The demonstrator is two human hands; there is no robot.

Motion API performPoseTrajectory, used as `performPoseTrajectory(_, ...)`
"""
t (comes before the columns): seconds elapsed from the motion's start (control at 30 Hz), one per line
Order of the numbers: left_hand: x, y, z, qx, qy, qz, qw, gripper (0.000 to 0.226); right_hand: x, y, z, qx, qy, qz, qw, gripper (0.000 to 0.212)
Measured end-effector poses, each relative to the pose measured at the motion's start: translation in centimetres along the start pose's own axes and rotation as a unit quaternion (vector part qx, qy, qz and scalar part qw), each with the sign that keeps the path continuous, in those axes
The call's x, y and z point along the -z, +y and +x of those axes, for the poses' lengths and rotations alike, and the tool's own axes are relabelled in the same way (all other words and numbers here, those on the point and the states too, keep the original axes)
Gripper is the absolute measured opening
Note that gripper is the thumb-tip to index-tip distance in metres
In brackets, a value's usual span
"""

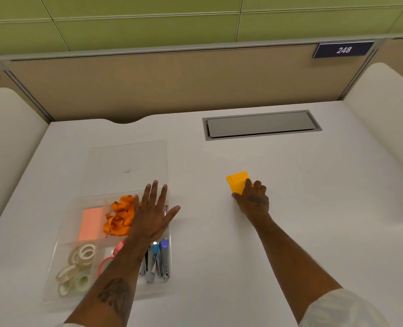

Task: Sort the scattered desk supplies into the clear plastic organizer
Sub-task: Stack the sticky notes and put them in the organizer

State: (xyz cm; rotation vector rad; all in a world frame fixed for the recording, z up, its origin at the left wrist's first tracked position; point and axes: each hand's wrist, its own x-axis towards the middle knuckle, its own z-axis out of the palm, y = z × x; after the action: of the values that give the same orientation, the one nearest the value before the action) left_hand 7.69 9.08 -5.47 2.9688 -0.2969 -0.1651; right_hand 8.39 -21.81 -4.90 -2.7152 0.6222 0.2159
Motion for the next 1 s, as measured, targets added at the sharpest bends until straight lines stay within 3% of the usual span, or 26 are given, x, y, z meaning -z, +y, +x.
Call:
performPoseTrajectory(0.27,0.0,0.1,-0.1,0.003,0.0,0.006,1.0,0.086,0.4,-0.7,0.9,-0.086,-0.024,0.134,0.987,0.077)
performPoseTrajectory(0.47,0.0,0.0,0.0,0.0,-0.002,-0.01,1.0,0.088,0.6,-0.4,0.5,-0.131,-0.028,0.145,0.98,0.065)
performPoseTrajectory(0.6,0.0,0.0,0.0,0.001,-0.005,-0.009,1.0,0.09,0.3,-0.3,-0.1,-0.115,0.007,0.119,0.986,0.047)
performPoseTrajectory(0.8,0.3,0.0,0.0,-0.003,-0.011,-0.009,1.0,0.093,1.4,-0.4,-0.6,-0.11,0.052,0.268,0.956,0.02)
performPoseTrajectory(0.87,0.3,0.0,0.1,-0.004,-0.014,-0.014,1.0,0.094,1.8,-0.5,-1.0,-0.106,0.069,0.318,0.94,0.024)
performPoseTrajectory(1.0,0.8,-0.2,-0.3,-0.009,-0.009,-0.002,1.0,0.097,2.2,-1.9,-1.9,-0.053,0.069,0.393,0.916,0.052)
